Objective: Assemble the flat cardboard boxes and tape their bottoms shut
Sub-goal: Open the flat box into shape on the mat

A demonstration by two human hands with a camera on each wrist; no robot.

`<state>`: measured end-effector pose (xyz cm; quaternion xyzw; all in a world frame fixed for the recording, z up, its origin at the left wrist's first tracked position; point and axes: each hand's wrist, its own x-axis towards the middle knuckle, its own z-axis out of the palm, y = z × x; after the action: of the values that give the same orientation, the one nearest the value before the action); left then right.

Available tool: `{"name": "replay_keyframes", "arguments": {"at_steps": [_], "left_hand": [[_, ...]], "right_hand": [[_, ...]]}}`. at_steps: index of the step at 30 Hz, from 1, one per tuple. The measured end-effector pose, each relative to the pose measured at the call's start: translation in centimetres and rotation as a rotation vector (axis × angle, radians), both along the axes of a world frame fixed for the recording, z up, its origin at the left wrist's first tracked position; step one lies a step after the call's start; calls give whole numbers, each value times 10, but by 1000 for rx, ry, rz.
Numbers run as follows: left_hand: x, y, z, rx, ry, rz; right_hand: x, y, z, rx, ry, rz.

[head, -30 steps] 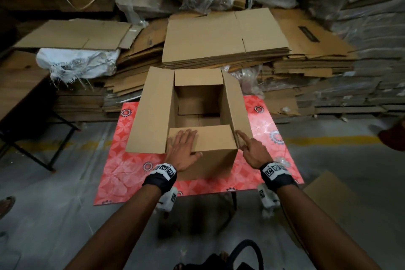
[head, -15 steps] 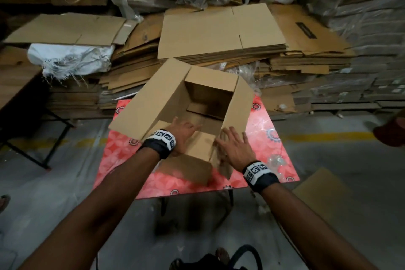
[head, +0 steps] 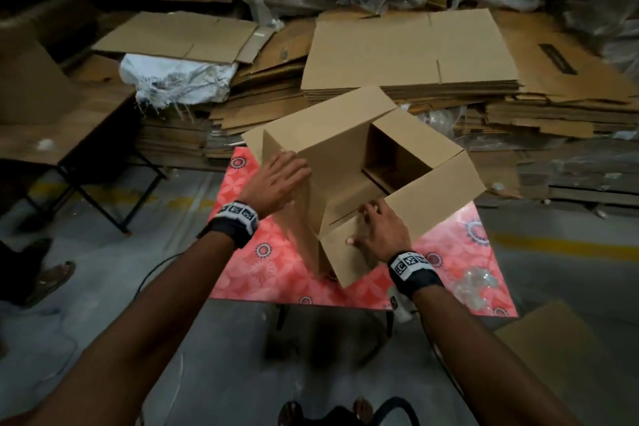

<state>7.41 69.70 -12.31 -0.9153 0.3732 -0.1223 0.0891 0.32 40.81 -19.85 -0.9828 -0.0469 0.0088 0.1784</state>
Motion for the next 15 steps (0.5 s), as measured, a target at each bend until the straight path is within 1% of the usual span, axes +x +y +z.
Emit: {"name": "replay_keyframes", "arguments": {"at_steps": [2, 3, 4, 5, 7, 9, 10, 12, 15], "left_hand": [[-20, 20, -12, -251, -120, -43], [-34, 29, -17, -344, -146, -25], [-49, 39, -24, -406, -141, 7], [-63, 48, -33, -425, -108, 52], [-86, 63, -57, -397, 24, 154], [-99, 71, -84, -374, 214, 233], [-103, 72, -96, -393, 310, 265], [-108, 65, -113, -492, 450, 336], [-106, 41, -116, -708, 593, 436]], "right_hand": [[1, 6, -4, -47, -13, -19], [1, 10, -5, -61, -23, -32], [2, 13, -4, -67, -27, -43], [3, 16, -3, -68, -29, -50], [6, 22, 1, -69, -25, -68], [10, 29, 4, -77, -35, -85], [12, 32, 5, -81, -40, -90], [16, 37, 6, -95, -44, -93], [20, 43, 4, -107, -42, -106]]}}
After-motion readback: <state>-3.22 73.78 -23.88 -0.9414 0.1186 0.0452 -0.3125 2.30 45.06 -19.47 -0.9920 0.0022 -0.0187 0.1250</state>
